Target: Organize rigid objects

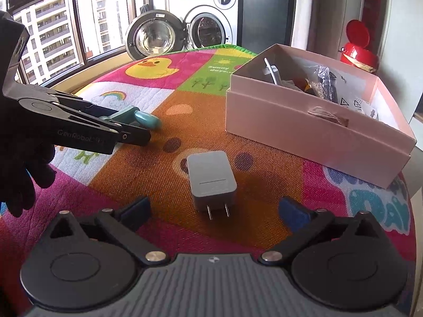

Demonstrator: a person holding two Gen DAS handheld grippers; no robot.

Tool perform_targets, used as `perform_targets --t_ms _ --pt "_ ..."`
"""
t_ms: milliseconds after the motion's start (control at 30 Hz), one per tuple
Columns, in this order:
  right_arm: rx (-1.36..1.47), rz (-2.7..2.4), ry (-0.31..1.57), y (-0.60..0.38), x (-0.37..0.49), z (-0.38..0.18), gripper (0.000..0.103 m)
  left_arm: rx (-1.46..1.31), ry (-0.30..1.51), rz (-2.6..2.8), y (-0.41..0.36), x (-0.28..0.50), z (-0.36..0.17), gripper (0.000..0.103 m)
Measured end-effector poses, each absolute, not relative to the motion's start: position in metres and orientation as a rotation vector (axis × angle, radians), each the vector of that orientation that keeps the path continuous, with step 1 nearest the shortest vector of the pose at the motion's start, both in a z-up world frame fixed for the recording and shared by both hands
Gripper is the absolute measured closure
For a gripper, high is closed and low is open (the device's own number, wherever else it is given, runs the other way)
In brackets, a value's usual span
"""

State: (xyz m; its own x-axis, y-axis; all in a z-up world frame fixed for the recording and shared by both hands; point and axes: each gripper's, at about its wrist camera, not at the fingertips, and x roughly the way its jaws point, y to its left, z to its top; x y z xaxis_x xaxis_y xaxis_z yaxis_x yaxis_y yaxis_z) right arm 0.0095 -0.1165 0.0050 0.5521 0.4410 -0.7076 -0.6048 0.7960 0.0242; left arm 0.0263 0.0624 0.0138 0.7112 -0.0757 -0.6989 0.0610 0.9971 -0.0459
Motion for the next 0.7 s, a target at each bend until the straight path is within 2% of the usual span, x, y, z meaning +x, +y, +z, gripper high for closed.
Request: perform_targets --t_ms 233,300,400,433,467,533,700 --pt "-0.258 0.666 0.765 -0.113 0.018 0.006 0.000 0.020 0.797 -0.174 0.066 0.014 0.016 0.044" --pt "-0.251 0.667 0.760 -0.108 0.026 0.006 0.003 0.037 0.807 -0.196 0.066 0.013 0.017 0.044" --pt "-0.241 0.645 0.729 -0.101 0.034 0.009 0.028 0.022 0.817 -0.192 0.067 0.015 0.018 0.044" --pt "-0.237 0.644 0.724 -0.100 0.036 0.011 0.045 0.001 0.823 -0.182 0.068 0.017 0.018 0.044" --pt "-0.237 0.639 0.724 -0.098 0.037 0.013 0.058 -0.024 0.830 -0.170 0.068 0.018 0.019 0.044" --pt "-0.242 0.636 0.725 -0.099 0.037 0.014 0.068 -0.087 0.846 -0.135 0.070 0.024 0.021 0.044" --pt "-0.273 0.638 0.679 -0.106 0.024 0.010 0.068 -0.145 0.856 -0.037 0.063 0.040 0.024 0.044"
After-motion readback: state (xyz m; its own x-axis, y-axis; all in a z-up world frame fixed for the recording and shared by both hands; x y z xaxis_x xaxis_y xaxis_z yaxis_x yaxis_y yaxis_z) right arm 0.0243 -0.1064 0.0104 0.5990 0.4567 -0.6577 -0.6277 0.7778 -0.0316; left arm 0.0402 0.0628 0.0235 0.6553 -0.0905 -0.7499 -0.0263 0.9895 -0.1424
